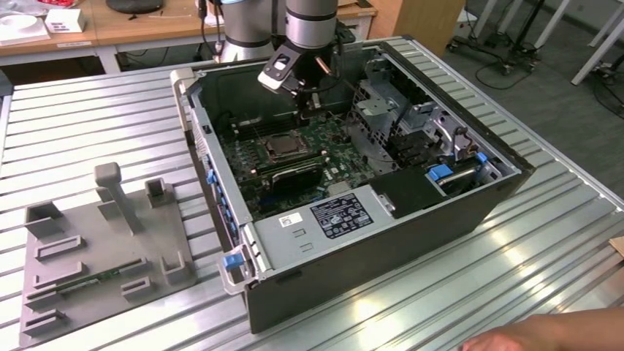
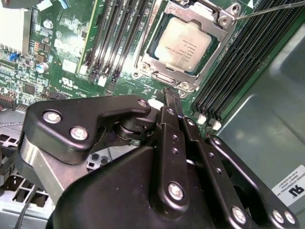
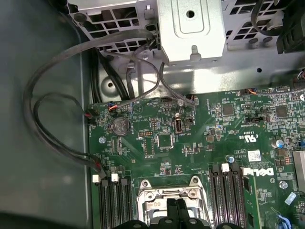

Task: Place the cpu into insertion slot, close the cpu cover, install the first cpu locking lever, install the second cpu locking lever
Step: 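Close the cpu cover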

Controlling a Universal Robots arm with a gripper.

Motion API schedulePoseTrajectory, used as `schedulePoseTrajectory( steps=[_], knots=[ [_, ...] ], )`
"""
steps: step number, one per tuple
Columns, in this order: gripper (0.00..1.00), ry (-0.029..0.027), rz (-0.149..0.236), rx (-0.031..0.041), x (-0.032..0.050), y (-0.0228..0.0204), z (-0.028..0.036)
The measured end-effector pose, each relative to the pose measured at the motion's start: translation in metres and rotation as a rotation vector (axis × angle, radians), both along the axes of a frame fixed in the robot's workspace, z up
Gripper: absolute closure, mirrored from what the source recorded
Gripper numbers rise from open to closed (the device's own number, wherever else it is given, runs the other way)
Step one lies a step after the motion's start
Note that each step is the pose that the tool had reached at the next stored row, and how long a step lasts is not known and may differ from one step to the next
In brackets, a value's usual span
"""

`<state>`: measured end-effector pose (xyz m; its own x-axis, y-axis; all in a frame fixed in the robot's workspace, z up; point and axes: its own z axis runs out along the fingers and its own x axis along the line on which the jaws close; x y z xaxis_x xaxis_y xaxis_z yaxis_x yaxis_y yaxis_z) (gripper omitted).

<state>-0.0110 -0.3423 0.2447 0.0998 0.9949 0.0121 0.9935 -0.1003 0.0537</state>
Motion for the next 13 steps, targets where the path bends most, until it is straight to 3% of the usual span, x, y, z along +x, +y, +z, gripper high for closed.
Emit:
schedulePoseTrajectory(
  steps=[13],
  knots=[
    [0.90,0.0000,0.000,0.0067,-0.0052,0.0000,-0.0004]
  ],
)
